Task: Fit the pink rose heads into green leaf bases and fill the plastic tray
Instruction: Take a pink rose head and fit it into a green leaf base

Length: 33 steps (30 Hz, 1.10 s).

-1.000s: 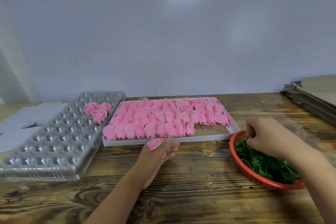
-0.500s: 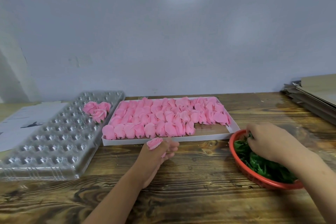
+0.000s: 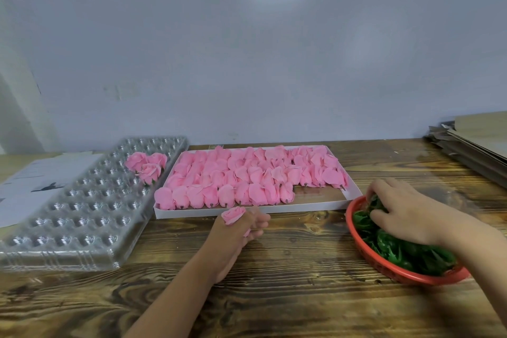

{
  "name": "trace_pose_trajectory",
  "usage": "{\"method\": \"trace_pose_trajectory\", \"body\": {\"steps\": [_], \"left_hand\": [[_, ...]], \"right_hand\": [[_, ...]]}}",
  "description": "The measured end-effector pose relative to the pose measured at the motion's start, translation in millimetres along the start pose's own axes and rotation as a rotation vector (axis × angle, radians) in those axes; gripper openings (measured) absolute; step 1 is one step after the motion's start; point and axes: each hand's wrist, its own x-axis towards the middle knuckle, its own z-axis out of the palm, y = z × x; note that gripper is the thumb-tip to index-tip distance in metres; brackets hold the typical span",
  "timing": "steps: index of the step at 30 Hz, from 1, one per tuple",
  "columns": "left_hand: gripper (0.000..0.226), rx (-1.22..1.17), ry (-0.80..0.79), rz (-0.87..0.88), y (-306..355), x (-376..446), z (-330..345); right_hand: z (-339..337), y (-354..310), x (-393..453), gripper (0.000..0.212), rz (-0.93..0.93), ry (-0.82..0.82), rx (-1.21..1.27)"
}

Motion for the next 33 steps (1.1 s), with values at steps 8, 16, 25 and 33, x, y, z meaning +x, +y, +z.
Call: {"method": "trace_pose_trajectory", "body": {"steps": [8,16,25,33], "left_hand": [[0.025,0.042,-0.007,-0.013,0,0,0],[0.028,0.019,0.004,-0.002,-1,1,0],[0.035,-0.127,-0.03,-0.009,0,1,-5],[0.031,-0.315,-0.062,-0.032,-1,8,-12]], "right_hand": [[-5,3,-6,0.019,-0.024,-0.014,-0.005],[-32,3,-20,0.05,-0.027,0.298,0.044],[-16,-85,-34,0.036,-0.292,0.462,0.824],[65,-142,7,0.026,-0.241,0.057,1.355]]}}
